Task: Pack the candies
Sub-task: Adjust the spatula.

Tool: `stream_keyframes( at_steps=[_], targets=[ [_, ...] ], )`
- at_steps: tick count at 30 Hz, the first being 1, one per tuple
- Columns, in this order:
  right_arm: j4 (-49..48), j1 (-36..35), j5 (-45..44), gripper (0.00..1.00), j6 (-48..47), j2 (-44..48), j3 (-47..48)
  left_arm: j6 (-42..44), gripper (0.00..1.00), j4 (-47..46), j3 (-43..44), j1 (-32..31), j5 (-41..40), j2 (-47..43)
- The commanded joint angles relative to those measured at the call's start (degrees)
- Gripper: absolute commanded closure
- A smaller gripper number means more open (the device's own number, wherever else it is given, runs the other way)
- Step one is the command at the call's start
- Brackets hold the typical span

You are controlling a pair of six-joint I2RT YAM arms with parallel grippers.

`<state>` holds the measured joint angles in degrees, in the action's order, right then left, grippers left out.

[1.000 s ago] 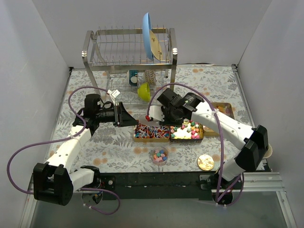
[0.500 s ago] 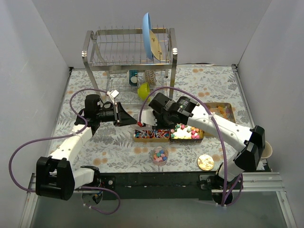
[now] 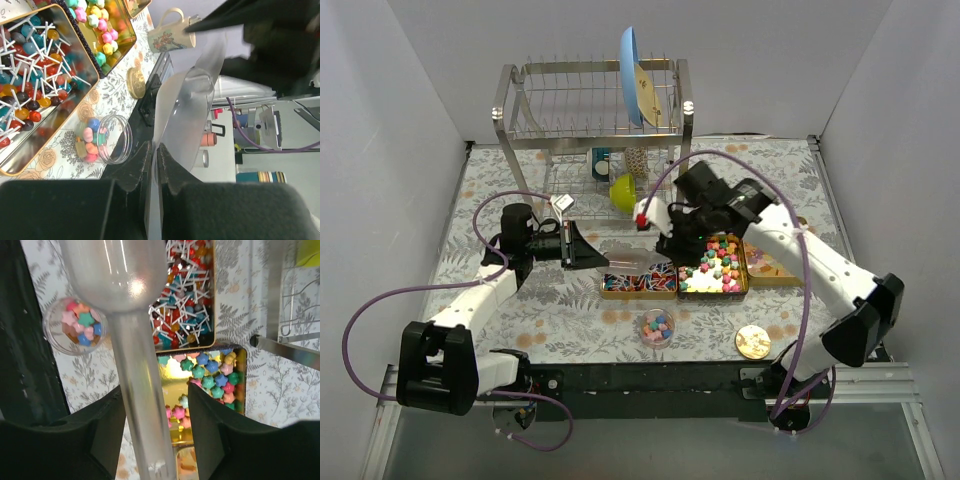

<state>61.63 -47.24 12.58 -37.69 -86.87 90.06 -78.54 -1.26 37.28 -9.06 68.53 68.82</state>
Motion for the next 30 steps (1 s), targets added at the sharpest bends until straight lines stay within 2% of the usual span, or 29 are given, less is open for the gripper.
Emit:
stream_keyframes(
  at_steps=[1,6,9,22,28,29,30],
  targets=[
    [-5.4,7.7,20.6,0.41,0.4,8.6,-1.8,0.5,1.0,-3.0,-1.3,0.2,4.2,-0.3],
    [-5.7,8.6,27.6,0.41,2.9,8.6,-4.2,-0.5,1.0,-4.5,-1.6,0.4,3.5,-0.4],
    [-6.8,8.6,28.9,0.41,3.6,7.7,-5.6,-0.9,1.0,-5.1,-0.6,0.5,3.7,0.0],
    [-13.1,8.7,25.9,0.43,3.8,7.2,-10.5,-2.1,1.0,-5.4,0.6,1.7,4.6,0.0],
    [-13.8,8.7,27.1,0.57,5.3,6.9,-10.6,-2.1,1.0,-5.2,0.6,2.1,4.5,-0.3],
    [-14.0,8.7,27.1,0.67,5.3,6.7,-10.8,-2.1,1.0,-5.2,0.6,2.1,4.5,-0.3],
    [-14.1,8.7,26.6,0.73,5.4,6.7,-10.7,-2.0,1.0,-5.2,0.6,2.2,4.4,-0.3]
  ],
)
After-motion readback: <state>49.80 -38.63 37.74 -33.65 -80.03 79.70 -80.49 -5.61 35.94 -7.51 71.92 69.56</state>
